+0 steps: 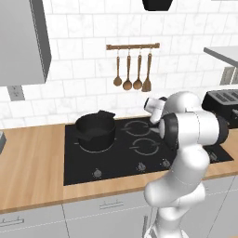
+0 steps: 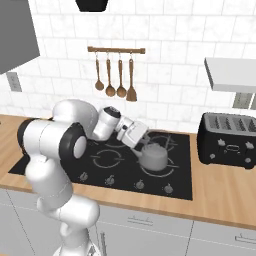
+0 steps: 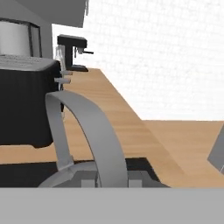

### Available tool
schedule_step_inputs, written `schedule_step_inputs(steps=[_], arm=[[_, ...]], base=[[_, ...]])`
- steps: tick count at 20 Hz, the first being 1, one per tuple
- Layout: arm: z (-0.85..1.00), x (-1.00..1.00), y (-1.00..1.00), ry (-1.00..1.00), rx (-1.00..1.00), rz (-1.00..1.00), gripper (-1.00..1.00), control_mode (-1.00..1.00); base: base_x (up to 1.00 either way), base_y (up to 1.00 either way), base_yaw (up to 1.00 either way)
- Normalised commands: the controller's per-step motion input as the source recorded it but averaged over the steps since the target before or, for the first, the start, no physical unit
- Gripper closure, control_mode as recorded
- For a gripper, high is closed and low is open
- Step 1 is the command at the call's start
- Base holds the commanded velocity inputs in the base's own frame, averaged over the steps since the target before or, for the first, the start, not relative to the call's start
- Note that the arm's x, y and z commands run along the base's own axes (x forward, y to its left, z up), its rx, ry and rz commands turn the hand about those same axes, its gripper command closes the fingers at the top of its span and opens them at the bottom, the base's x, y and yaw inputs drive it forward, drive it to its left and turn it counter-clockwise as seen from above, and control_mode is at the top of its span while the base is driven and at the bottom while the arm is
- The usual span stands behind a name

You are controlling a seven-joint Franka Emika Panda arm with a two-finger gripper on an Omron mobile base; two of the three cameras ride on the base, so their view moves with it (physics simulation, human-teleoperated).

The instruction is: Pick the kettle from the counter and place it on a stove burner. Then turn the burner on.

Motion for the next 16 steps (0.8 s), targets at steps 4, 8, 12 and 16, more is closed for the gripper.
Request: schedule_step_inputs(steps=[4,8,12,16], arm=[[-0.25,0.37,-0.19,0.0,0.0,-0.07,1.0,-1.0],[-0.22,0.4,-0.12,0.0,0.0,-0.07,1.0,-1.0],[-0.25,0.42,-0.09,0.0,0.0,-0.07,1.0,-1.0],[-0.28,0.36,-0.22,0.0,0.0,-0.08,1.0,-1.0]], base=[[0.0,0.0,0.0],[0.0,0.0,0.0],[0.0,0.0,0.0],[0.0,0.0,0.0]])
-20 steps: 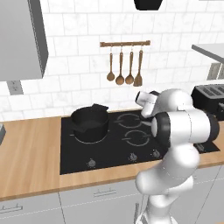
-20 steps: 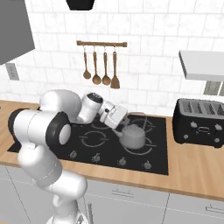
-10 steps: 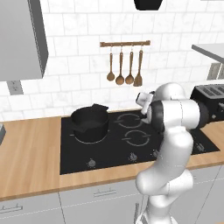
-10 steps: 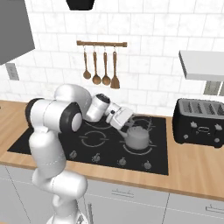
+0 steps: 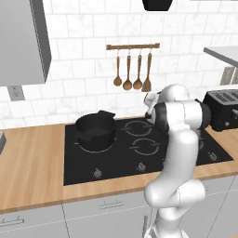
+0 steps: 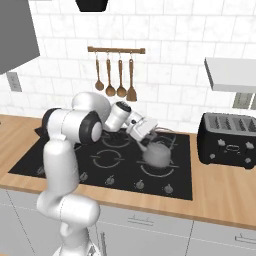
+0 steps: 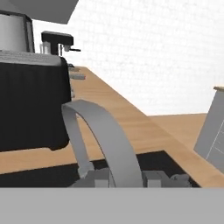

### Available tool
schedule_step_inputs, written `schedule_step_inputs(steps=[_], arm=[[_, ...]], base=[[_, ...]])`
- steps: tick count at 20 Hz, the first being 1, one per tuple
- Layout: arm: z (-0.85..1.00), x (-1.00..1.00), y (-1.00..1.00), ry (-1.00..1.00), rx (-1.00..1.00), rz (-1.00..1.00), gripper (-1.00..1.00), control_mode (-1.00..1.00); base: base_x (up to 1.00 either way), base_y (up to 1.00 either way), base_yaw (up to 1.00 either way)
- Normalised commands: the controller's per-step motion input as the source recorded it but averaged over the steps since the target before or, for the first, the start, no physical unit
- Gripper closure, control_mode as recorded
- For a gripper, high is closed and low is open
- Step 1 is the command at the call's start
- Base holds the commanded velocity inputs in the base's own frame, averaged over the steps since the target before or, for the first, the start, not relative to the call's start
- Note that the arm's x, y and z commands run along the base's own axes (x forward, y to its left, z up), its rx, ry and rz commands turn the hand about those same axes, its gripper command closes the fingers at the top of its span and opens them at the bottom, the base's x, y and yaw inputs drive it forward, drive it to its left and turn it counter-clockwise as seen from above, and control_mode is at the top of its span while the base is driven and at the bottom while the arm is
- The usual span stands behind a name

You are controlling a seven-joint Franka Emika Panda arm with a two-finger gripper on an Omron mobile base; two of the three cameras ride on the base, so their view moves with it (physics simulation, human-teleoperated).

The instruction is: Pick the kettle from the counter and place it on a stove burner. Then turn the burner on.

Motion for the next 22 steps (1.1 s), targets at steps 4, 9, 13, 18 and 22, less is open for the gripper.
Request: schedule_step_inputs(steps=[4,9,13,18,22], arm=[[-0.26,0.1,-0.33,0.0,0.0,-0.08,1.0,-1.0],[-0.29,-0.17,-0.24,-0.02,0.0,-0.02,1.0,-1.0],[-0.45,-0.48,-0.06,-0.12,-0.01,0.0,1.0,-1.0],[-0.59,-0.61,0.0,-0.23,-0.04,0.0,1.0,-1.0],[-0.58,-0.45,0.0,-0.2,-0.04,0.0,1.0,-1.0]], base=[[0.0,0.0,0.0],[0.0,0.0,0.0],[0.0,0.0,0.0],[0.0,0.0,0.0],[0.0,0.0,0.0]])
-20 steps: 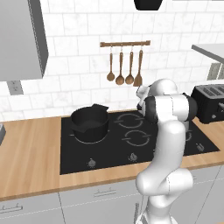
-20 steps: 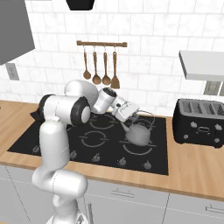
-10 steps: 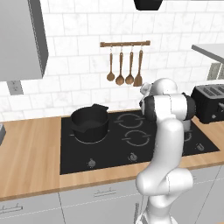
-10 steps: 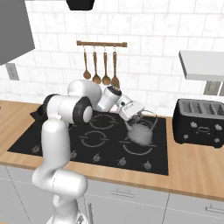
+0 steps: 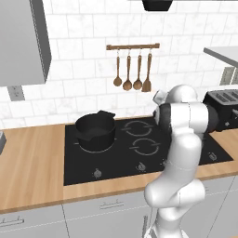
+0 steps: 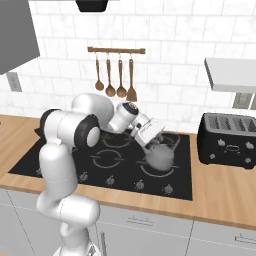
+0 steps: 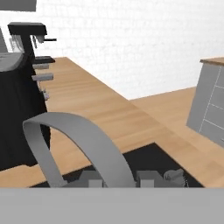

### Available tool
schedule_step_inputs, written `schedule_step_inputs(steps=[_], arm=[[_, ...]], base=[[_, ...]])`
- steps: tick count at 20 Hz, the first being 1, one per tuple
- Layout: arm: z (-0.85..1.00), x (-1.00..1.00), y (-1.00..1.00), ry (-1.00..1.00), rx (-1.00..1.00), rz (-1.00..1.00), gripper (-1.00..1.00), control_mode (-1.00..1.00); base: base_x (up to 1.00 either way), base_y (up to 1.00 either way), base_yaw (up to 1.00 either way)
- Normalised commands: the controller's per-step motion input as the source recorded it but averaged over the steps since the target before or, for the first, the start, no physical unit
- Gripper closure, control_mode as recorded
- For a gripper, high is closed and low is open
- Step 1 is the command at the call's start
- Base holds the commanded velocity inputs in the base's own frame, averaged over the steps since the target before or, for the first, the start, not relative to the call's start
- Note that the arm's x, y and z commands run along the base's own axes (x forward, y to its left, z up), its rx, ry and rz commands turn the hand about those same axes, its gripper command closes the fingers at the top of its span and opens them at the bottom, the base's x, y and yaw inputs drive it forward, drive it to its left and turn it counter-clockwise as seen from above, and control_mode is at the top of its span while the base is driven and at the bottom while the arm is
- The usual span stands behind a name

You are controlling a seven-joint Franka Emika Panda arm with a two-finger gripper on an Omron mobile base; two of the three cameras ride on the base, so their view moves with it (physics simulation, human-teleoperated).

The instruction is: Pick the kettle from the counter and place it on a stove burner. Then turn the burner on.

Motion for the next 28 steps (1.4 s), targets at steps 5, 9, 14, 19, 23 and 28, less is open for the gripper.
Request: schedule_step_inputs(steps=[5,9,14,19,23,28], arm=[[-0.62,-0.26,0.0,-0.14,-0.05,0.0,1.0,-1.0],[-0.75,-0.07,0.18,-0.12,-0.08,0.0,1.0,-1.0],[-0.83,0.0,0.35,-0.12,-0.1,-0.02,1.0,-1.0],[-0.88,-0.06,0.31,-0.17,-0.09,-0.05,1.0,-1.0],[-0.95,-0.16,0.22,-0.19,-0.09,-0.05,1.0,-1.0],[-1.0,-0.26,0.15,-0.19,-0.08,-0.05,1.0,-1.0]], base=[[0.0,0.0,0.0],[0.0,0.0,0.0],[0.0,0.0,0.0],[0.0,0.0,0.0],[0.0,0.0,0.0],[0.0,0.0,0.0]])
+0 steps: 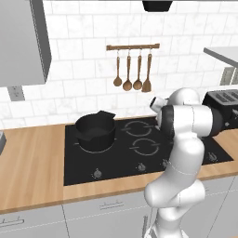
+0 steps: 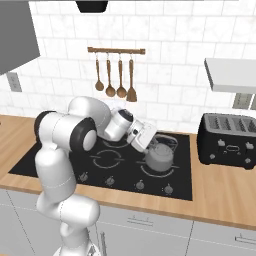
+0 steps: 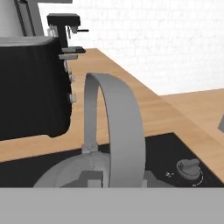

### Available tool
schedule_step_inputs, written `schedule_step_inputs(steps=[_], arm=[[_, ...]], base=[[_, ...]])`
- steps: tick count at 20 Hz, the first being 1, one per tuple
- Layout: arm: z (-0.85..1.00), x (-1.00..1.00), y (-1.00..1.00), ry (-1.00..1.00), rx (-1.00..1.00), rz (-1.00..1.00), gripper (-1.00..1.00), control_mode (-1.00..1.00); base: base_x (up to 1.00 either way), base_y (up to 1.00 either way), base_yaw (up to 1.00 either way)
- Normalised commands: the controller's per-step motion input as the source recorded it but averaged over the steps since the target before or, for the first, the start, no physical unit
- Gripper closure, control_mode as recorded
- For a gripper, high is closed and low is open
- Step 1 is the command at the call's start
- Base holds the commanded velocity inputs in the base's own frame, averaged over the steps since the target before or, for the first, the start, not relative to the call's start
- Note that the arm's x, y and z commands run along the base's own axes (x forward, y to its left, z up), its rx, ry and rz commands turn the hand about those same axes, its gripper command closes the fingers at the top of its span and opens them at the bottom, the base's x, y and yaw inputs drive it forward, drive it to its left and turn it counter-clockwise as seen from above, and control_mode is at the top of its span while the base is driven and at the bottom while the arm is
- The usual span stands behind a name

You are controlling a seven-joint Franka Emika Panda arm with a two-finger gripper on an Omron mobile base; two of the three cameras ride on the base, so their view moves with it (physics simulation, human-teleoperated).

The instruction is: Pick the kettle from the counter and place it on a stove burner. Then turn the burner on.

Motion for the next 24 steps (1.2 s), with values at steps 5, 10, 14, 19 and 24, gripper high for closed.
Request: schedule_step_inputs(steps=[5,10,14,19,24], arm=[[-0.94,-0.23,0.19,-0.15,-0.08,-0.04,-1.0,-1.0],[-0.8,-0.29,0.19,-0.13,-0.07,-0.03,-1.0,-1.0],[-0.61,-0.48,0.2,-0.12,-0.06,-0.02,-1.0,-1.0],[-0.35,-0.54,0.22,-0.05,-0.05,0.0,-1.0,-1.0],[-0.11,-0.12,0.33,0.0,-0.06,0.0,-1.0,-1.0]], base=[[0.0,0.0,0.0],[0.0,0.0,0.0],[0.0,0.0,0.0],[0.0,0.0,0.0],[0.0,0.0,0.0]])
